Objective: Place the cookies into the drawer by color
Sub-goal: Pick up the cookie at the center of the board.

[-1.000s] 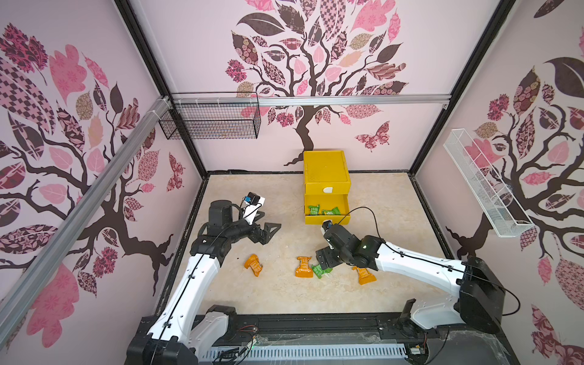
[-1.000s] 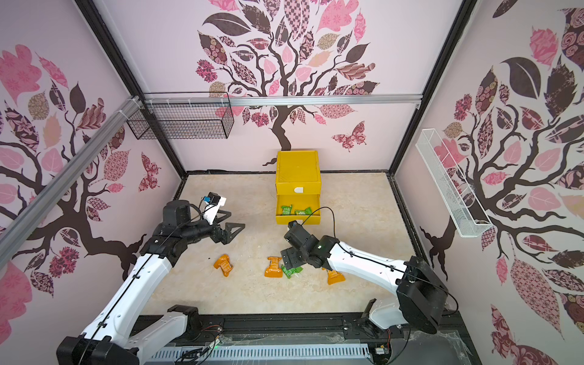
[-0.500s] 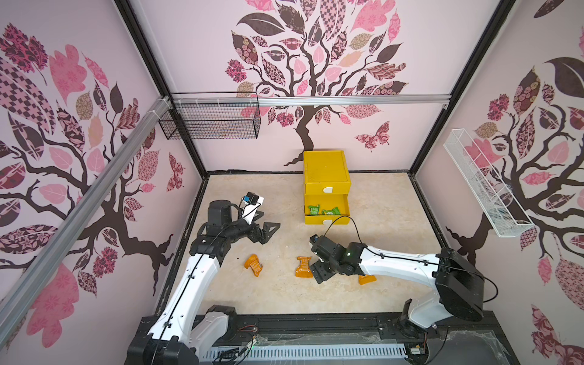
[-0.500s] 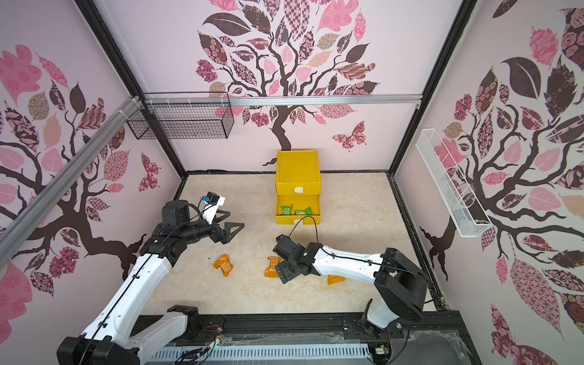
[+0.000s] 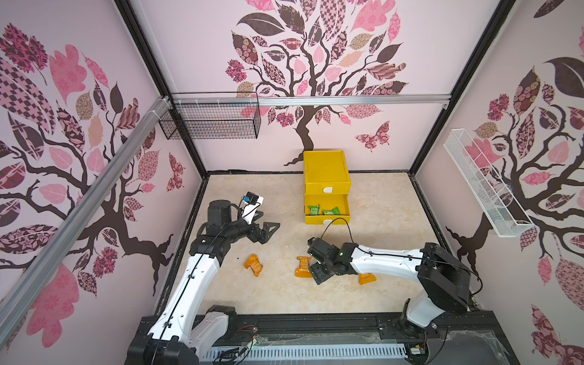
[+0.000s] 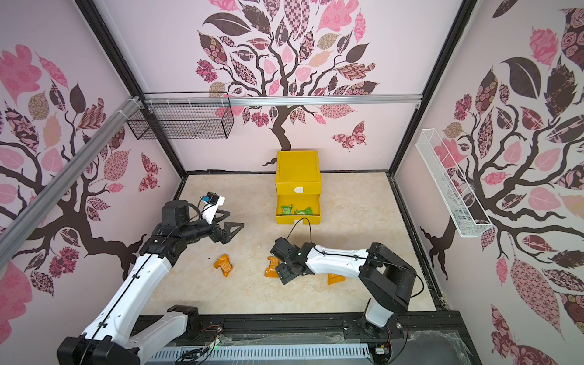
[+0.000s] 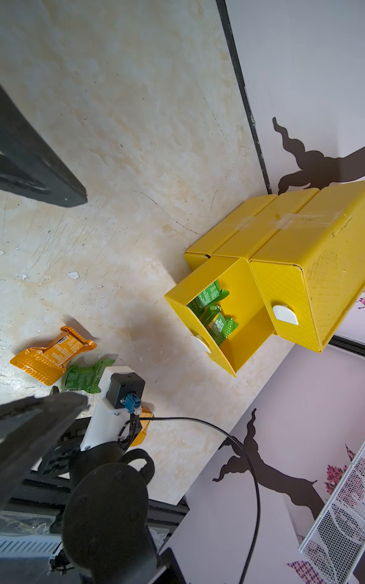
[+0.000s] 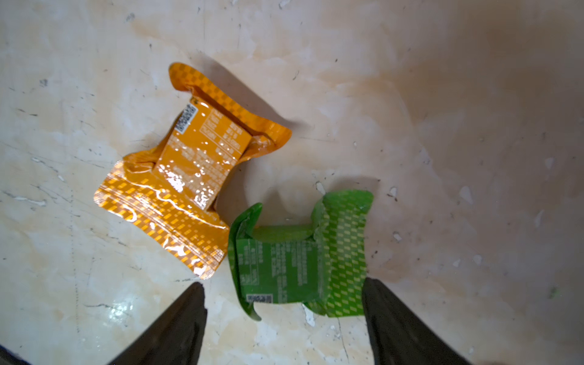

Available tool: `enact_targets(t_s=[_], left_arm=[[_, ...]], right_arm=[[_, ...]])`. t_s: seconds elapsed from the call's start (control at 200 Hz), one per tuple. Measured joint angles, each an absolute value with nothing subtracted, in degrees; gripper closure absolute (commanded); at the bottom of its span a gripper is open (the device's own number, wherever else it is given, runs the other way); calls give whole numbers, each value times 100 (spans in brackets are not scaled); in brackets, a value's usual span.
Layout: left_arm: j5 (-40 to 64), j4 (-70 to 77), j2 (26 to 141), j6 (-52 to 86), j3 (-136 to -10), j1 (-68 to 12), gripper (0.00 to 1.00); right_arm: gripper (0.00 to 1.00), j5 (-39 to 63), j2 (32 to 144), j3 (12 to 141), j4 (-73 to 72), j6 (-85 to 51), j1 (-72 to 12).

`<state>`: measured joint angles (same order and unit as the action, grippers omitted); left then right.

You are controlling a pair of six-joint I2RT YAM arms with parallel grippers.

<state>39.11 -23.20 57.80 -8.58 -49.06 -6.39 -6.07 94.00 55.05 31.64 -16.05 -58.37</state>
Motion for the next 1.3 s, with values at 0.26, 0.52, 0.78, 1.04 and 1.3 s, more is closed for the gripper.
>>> enact_targets(t_s=[0.26,0.52,0.78,1.04,1.3], left_arm=[[3913,-2320,5780,-858,-4906,-635,3],[3913,-2320,5782,-856,-4906,-635,3],[3913,-2318,5780,-856,-4906,-635,3],[3918,-2316,5784,-845,-4906,-635,3],[3931,-2316,5813,-838,-4906,-635,3]], right_arm=[[23,-685,9596,5640,3162,-1653,-5839],[31,-854,9784,5739,3155,-1678,-5839],[42,-930,9808,5736,3129,-1699,-5837],[44,-974,9878,5712,3131,-1697,-5833],[52,-1013,9874,5610,3002,-1691,-5819]])
